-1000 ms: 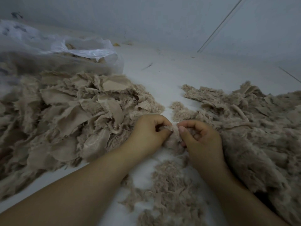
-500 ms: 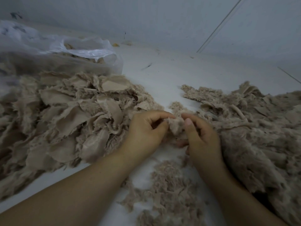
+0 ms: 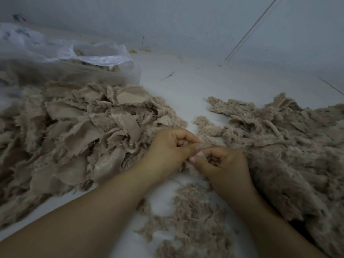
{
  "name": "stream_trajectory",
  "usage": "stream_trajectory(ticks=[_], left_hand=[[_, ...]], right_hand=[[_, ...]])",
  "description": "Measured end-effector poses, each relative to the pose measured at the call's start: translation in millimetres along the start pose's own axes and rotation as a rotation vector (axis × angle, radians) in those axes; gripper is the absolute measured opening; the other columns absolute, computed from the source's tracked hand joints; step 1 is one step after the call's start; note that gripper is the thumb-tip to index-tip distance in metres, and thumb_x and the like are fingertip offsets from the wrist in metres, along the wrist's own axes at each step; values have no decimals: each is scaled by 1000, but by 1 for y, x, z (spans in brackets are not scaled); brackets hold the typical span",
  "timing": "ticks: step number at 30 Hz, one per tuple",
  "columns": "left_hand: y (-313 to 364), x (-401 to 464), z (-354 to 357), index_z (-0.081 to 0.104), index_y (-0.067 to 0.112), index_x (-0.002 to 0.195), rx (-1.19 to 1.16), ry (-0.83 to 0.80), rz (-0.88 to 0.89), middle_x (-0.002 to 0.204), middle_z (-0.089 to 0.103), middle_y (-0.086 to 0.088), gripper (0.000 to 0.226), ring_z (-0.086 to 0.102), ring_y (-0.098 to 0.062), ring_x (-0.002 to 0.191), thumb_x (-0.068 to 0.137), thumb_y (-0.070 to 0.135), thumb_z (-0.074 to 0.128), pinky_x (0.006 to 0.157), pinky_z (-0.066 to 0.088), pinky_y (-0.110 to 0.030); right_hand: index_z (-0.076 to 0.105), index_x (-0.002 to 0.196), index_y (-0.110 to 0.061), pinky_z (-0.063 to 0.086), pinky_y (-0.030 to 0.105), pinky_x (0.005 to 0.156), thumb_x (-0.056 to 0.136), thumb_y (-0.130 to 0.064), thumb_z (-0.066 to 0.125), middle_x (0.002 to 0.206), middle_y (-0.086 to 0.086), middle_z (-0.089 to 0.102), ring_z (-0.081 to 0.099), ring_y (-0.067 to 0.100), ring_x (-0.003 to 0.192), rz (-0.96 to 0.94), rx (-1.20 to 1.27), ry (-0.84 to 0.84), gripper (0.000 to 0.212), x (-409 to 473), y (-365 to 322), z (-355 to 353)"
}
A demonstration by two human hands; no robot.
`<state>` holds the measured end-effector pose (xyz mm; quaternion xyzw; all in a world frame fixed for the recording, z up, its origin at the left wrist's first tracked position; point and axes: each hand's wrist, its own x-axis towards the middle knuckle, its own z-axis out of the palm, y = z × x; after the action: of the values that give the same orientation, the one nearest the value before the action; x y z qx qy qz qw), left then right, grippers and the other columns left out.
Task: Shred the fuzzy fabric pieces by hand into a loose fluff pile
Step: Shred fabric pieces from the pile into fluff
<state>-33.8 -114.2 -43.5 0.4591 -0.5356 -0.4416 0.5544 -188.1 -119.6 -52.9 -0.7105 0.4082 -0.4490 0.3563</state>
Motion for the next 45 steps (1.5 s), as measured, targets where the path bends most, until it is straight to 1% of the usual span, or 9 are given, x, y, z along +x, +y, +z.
stream_trajectory(ticks=[5, 13, 17, 20, 23, 29, 33, 40, 45], left_hand=[[-1, 1, 3, 61, 6, 78, -75, 208, 49, 55, 52, -19, 15, 41, -18, 35, 93, 3, 61, 37, 37, -21], [12, -1, -6, 59, 6, 70, 128, -143, -165, 39, 49, -4, 32, 35, -14, 28, 97, 22, 58, 35, 29, -15], [10, 1, -1, 57, 5, 76, -263, 226, -75, 43, 46, -7, 25, 33, -14, 31, 100, 11, 50, 36, 26, -17], [15, 5, -3, 49, 7, 119, -543, 377, 17, 93, 66, -14, 18, 66, -23, 62, 101, 3, 47, 49, 53, -30], [6, 2, 0, 39, 22, 137, -140, 244, -18, 124, 55, -2, 54, 69, -24, 90, 94, -7, 53, 75, 60, -34], [-4, -4, 11, 65, 11, 95, 865, -166, 170, 97, 46, -2, 10, 47, -14, 81, 86, 13, 67, 68, 35, -24], [-6, -4, 9, 67, 4, 76, 725, 26, 231, 84, 55, -11, 8, 53, -22, 77, 84, 3, 67, 68, 41, -34], [3, -7, 10, 78, 9, 85, 391, 164, 264, 83, 66, -4, 13, 61, -14, 81, 88, 3, 68, 69, 49, -24], [7, -6, 8, 58, 2, 78, 257, 250, 231, 68, 56, -12, 19, 54, -20, 60, 97, 5, 54, 57, 48, -39]], right_hand=[[70, 63, -31, 41, 19, 39, 91, -20, 68, 43, -6, 56, 49, 5, 37, 12, 15, 57, 31, 3, 0, 0], [58, 57, -19, 31, 18, 42, 91, -30, 65, 42, -12, 40, 34, 3, 41, 4, 2, 89, 36, 4, -2, -1], [51, 56, -22, 29, 16, 43, 97, -19, 60, 47, -10, 42, 36, 3, 43, 13, -46, 105, 42, 4, 0, -2], [52, 59, -24, 32, 18, 45, 99, -20, 55, 49, -9, 43, 36, 4, 45, 40, -9, 130, 41, 4, 2, -2], [55, 64, -13, 32, 21, 46, 101, -20, 52, 51, -7, 43, 37, 6, 46, 55, 27, 123, 38, 4, 1, 0], [59, 69, -18, 38, 17, 50, 99, -22, 52, 56, -5, 53, 45, 4, 50, 13, 162, 144, 32, 4, 2, 0], [70, 96, -27, 50, 17, 54, 96, -10, 60, 77, -6, 71, 64, 5, 58, 128, 111, 97, 19, 5, 5, 4], [70, 79, -23, 58, 47, 62, 95, -29, 61, 66, -1, 69, 67, 20, 62, 108, -67, 89, 19, 4, 3, 2], [65, 79, -23, 52, 38, 53, 95, -22, 64, 66, 0, 66, 61, 14, 55, 114, -86, 242, 16, 5, 8, -1]])
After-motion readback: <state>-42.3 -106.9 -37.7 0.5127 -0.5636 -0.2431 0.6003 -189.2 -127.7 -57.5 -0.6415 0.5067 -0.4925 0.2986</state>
